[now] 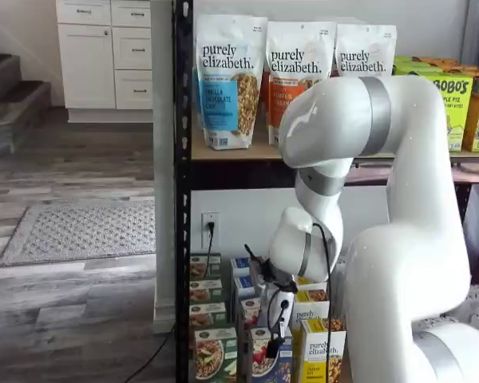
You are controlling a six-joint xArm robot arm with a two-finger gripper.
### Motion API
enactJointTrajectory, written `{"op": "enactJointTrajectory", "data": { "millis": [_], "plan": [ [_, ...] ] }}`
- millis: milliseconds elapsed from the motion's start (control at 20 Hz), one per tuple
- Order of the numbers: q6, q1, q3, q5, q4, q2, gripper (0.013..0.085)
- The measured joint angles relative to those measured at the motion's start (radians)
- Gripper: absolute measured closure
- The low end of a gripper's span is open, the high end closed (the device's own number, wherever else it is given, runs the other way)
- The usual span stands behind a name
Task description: Pick up the blue and white box that is on the bottom shelf, the second box from the left
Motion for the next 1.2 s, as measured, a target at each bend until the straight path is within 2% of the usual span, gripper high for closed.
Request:
{"op": "enactJointTrajectory", "data": {
  "millis": [150,450,550,800,1150,1200],
  "plan": [
    [-0.030,0.000,-0.009,-0.025,0.030,0.018,0.0130],
    [-0.149,-0.008,-0.063,-0.039,0.150,0.067,0.0130],
    [-0.157,-0.012,-0.084,-0.042,0.156,0.084,0.0130],
    [-0.120,-0.026,-0.162,-0.027,0.106,0.141,0.0130],
    [-0.001,-0.036,-0.277,-0.015,-0.030,0.231,0.0130],
    [0.024,-0.039,-0.295,-0.011,-0.061,0.246,0.0130]
  ]
}}
